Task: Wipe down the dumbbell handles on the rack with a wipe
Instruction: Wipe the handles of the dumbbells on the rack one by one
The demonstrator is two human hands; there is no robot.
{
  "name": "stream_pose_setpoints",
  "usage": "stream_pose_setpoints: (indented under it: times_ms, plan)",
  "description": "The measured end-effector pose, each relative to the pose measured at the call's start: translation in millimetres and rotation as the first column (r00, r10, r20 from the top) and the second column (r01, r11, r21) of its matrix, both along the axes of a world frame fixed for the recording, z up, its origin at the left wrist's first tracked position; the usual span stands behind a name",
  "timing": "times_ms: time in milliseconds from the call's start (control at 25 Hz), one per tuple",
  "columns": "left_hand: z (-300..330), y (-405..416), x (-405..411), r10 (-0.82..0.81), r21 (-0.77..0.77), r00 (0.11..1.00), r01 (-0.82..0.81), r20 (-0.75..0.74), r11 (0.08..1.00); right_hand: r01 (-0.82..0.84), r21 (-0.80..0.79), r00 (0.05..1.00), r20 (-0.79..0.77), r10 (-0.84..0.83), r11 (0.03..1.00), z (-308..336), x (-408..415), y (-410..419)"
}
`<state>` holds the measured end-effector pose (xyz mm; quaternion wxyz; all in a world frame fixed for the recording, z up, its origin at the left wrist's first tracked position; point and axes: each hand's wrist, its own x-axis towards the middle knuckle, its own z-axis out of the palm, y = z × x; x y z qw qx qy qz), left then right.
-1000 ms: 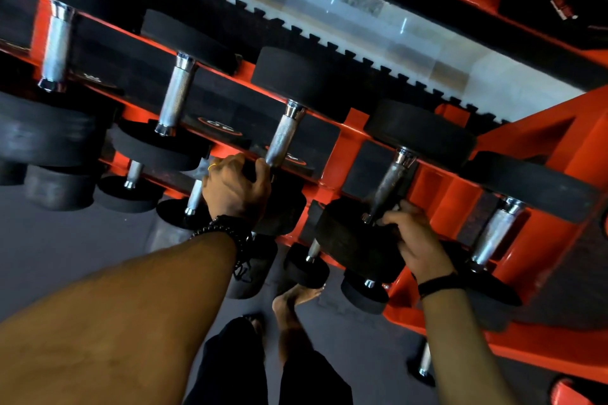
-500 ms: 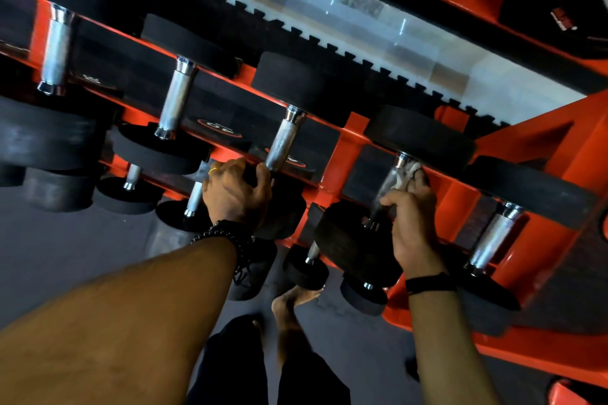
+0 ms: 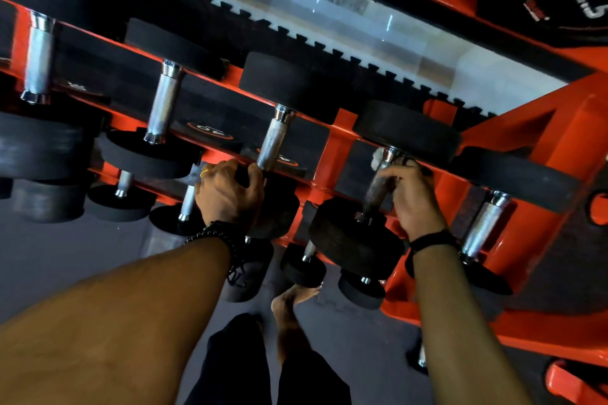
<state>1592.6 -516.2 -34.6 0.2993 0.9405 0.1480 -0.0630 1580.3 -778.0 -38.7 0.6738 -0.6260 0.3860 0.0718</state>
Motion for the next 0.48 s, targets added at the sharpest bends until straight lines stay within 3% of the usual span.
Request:
stream_pose_setpoints:
  times_ms: [120,240,400,480]
  plan:
    - [1,0,-1,0.002,-0.007,1.0,-0.002,-0.009,1.0,-0.039,-0.056,0.996,-0.086,0.034,0.998,6,-7,1]
    - [1,1,0,0.001,0.002,1.0,-0.001,0.002,1.0,-0.011,-0.169,0.999,-0.036,0.005,0.986,4,-16,11]
    - [0,1,-1,-0.012,-0.006,1.0,0.012,0.027,1.0,-0.024,0.211,0.998,-0.057,0.037,0.977,-10,10,-10]
    - [-1,1,-1,-0.018,-0.01,0.999,0.019,0.028,1.0,0.001,0.272,0.995,-0.099,0.027,0.962,-17,19,-10]
